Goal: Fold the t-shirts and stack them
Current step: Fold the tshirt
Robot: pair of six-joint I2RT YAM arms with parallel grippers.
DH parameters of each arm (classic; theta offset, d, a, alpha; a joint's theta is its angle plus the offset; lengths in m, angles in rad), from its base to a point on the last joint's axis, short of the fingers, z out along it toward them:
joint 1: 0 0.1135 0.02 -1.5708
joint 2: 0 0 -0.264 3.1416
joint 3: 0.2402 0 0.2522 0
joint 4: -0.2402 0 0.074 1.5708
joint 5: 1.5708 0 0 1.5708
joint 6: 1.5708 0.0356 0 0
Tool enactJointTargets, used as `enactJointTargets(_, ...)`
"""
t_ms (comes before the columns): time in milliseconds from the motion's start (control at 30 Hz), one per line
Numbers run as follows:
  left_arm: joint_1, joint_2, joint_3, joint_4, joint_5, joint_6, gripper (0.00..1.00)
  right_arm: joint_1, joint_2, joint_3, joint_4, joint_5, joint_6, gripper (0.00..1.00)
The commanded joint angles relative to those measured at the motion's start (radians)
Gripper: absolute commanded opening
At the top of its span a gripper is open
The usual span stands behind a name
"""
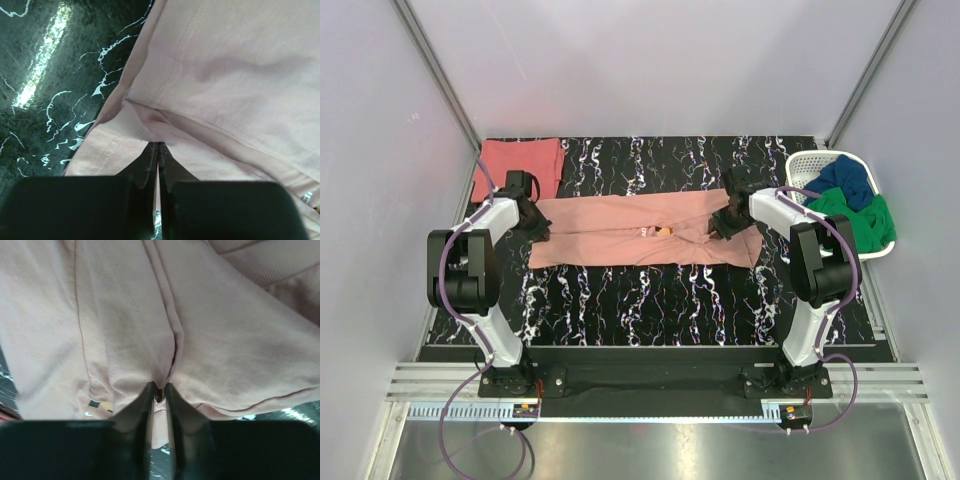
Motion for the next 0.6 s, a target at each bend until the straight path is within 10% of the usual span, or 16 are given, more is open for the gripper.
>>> enactJointTargets(0, -0.001, 0.008, 0.013, 0.009, -0.036, 0.007, 0.0, 0.011, -0.003, 0.027, 0.021, 0.06, -0.019, 0.08)
enactJointTargets(567, -0.002, 0.015, 0.041, -0.056, -0.178, -0.007, 0.0, 0.018, 0.031, 0.248, 0.133, 0.044, -0.432, 0.0)
